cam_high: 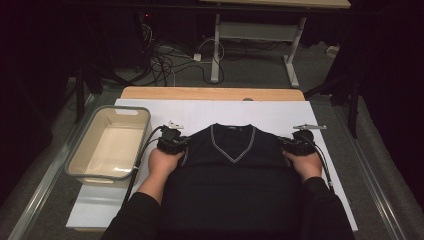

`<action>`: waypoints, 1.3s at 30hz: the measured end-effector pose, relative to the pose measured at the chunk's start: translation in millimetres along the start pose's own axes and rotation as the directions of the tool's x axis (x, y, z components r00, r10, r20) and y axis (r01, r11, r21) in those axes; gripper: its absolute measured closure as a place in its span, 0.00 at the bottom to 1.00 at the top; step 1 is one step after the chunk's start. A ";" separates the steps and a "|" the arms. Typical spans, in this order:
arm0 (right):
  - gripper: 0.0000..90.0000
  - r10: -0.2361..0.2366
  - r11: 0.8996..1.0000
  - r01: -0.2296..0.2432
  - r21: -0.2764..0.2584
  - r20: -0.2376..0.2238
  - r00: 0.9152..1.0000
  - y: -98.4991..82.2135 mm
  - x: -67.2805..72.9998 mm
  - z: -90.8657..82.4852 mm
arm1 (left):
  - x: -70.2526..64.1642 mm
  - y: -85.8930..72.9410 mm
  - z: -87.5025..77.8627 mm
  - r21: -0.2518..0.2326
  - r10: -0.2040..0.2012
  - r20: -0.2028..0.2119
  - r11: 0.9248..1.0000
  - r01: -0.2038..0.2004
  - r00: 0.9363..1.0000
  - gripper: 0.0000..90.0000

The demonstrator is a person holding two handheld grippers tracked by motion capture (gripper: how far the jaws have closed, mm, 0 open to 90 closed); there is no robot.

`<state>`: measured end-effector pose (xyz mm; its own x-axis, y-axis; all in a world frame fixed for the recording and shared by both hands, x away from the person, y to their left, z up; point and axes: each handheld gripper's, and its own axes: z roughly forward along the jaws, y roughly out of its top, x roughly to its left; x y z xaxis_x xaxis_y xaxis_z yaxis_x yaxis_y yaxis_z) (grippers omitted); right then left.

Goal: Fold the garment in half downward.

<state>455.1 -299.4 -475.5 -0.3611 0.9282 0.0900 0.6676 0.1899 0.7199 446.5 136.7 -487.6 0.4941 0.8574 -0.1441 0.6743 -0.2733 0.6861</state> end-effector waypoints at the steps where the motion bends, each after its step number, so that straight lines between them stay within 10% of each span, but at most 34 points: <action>1: 0.91 -0.013 1.000 0.013 -0.005 0.002 1.000 -0.3 1.2 0.0 | 0.1 0.0 -0.2 0.000 0.001 0.000 1.000 -0.001 1.000 0.84; 6: 0.95 -0.091 0.995 0.092 -0.024 0.049 0.995 -2.0 8.8 -3.0 | -2.0 -1.6 -1.8 -0.030 0.001 -0.029 1.000 -0.002 1.000 0.84; 17: 0.95 -0.085 0.981 0.093 -0.173 0.054 0.995 -0.1 17.4 -42.2 | -11.7 1.4 -37.2 -0.147 -0.010 0.012 0.989 0.011 1.000 0.84; 39: 0.95 -0.176 0.933 0.181 -0.310 0.042 0.983 -74.8 55.9 -122.5 | -43.6 -68.9 -94.8 -0.259 0.128 0.104 0.961 -0.098 0.986 0.84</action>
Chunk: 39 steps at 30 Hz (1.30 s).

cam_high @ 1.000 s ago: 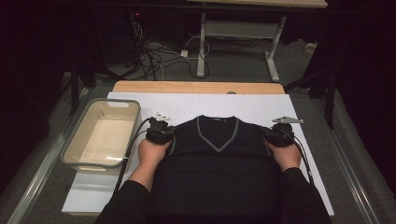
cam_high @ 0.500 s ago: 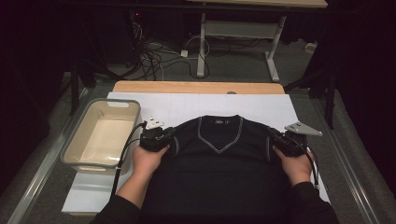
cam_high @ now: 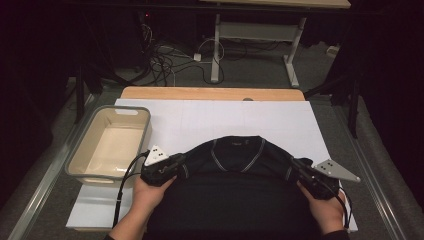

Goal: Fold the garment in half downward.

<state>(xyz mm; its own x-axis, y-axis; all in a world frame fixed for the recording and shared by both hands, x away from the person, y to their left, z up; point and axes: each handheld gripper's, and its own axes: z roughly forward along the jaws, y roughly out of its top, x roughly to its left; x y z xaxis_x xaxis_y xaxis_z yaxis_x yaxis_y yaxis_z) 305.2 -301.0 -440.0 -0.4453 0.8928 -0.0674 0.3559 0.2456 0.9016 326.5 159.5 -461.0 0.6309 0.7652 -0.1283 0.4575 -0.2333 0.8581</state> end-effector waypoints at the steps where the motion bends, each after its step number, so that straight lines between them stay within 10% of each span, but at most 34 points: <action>1: 0.95 -0.003 1.000 0.003 -0.005 -0.001 1.000 -2.9 1.9 -3.4 | -1.2 -2.5 -2.9 -0.004 0.001 0.007 1.000 -0.001 1.000 0.84; 23: 0.95 -0.036 0.999 0.036 -0.010 -0.040 0.999 -44.9 19.4 -53.7 | -24.4 -33.3 -45.6 -0.004 0.086 0.064 0.996 -0.086 0.994 0.84; 39: 0.95 -0.042 0.999 0.044 0.025 -0.084 0.996 -64.1 38.5 -86.9 | -34.6 -60.0 -68.1 0.058 0.055 0.113 0.996 -0.062 0.992 0.84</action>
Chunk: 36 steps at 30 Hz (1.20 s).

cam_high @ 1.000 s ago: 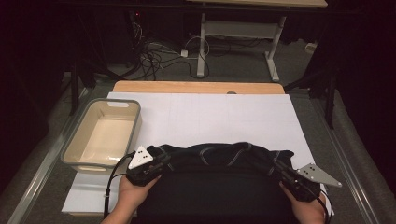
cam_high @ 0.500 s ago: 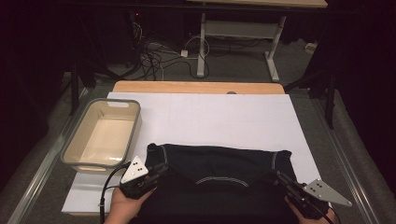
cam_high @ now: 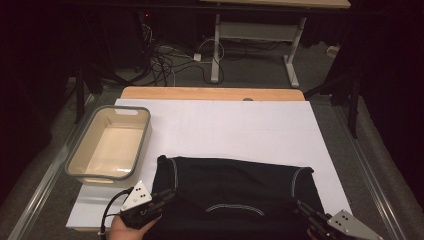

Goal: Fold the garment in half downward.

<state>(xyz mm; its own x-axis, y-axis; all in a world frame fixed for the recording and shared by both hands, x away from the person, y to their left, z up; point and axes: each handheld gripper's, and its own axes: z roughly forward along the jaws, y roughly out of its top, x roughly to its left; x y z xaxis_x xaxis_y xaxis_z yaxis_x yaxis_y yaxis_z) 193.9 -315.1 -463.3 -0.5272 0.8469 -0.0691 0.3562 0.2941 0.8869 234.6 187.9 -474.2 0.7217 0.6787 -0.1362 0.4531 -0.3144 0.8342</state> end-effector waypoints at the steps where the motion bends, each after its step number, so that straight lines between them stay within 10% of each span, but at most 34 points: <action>1: 0.95 0.000 1.000 0.000 0.003 -0.002 1.000 -1.7 1.2 -1.6 | -1.0 -2.0 -0.3 0.003 0.000 0.001 1.000 0.000 1.000 0.83; 6: 0.84 0.022 1.000 -0.021 0.020 -0.031 0.999 -8.1 4.6 -6.6 | -4.5 -6.1 -5.3 0.011 -0.011 0.007 1.000 0.011 1.000 0.80; 13: 0.62 0.025 1.000 -0.026 -0.012 -0.055 0.998 2.8 12.3 -8.7 | -15.0 3.0 -14.7 -0.050 -0.009 0.011 0.999 0.010 1.000 0.49; 19: 0.62 -0.017 1.000 0.016 -0.014 -0.101 0.995 25.9 31.8 13.4 | -27.1 22.0 20.5 -0.013 0.039 0.039 0.999 -0.038 0.998 0.46; 26: 0.67 -0.051 0.999 0.049 -0.017 -0.160 0.986 52.1 51.9 46.5 | -36.1 39.5 48.4 -0.038 0.003 0.114 0.999 0.001 0.993 0.50; 36: 0.72 -0.101 0.989 0.127 0.081 -0.265 0.959 25.7 82.1 68.4 | -69.5 21.7 64.3 0.065 0.118 0.176 0.989 -0.131 0.977 0.52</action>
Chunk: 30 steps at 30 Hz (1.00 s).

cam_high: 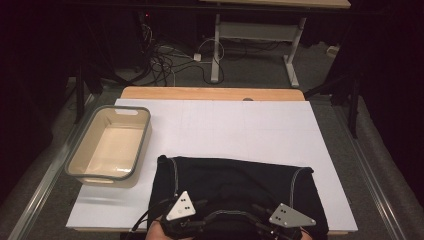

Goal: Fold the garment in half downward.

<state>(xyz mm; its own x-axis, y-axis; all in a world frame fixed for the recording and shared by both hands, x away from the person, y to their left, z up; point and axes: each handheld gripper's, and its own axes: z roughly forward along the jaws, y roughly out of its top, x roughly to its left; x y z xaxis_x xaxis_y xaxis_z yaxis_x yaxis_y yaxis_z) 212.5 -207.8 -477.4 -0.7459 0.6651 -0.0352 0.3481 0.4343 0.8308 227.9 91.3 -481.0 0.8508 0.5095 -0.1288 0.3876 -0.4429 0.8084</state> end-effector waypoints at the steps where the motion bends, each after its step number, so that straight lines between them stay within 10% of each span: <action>1: 0.72 -0.003 1.000 0.003 0.009 -0.002 1.000 -1.6 0.7 1.0 | -0.4 -1.1 4.8 0.022 0.005 0.003 1.000 -0.005 1.000 0.52; 6: 0.69 0.003 0.998 -0.002 0.060 -0.014 1.000 -7.9 1.2 7.0 | -1.8 -5.7 15.7 0.065 0.005 -0.012 0.998 -0.004 1.000 0.59; 14: 0.92 -0.030 0.998 0.029 0.063 0.013 0.999 -9.2 1.6 5.8 | -4.1 -3.1 10.8 0.047 0.033 -0.014 0.998 -0.032 0.999 0.87; 21: 0.92 -0.069 0.998 0.069 -0.015 -0.039 0.997 2.7 27.5 -17.3 | -23.3 -1.4 -24.8 -0.030 0.024 0.043 0.999 -0.022 0.999 0.86; 26: 0.77 -0.060 0.998 0.060 0.001 -0.055 0.997 1.5 31.6 -15.5 | -12.6 -15.0 -30.9 -0.015 -0.027 0.055 1.000 0.027 0.998 0.77; 30: 0.67 -0.020 0.999 0.020 -0.028 -0.007 1.000 2.5 14.8 -25.8 | 10.2 -21.9 -48.8 -0.045 -0.060 -0.076 0.997 0.056 0.995 0.59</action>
<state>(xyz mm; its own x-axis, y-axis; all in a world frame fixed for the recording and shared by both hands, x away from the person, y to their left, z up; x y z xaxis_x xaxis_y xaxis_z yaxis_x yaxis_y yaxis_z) 187.7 -212.5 -461.6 -0.7568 0.6519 -0.0483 0.3166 0.4302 0.8454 210.8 142.2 -472.0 0.7968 0.5894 -0.1329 0.4185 -0.3798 0.8250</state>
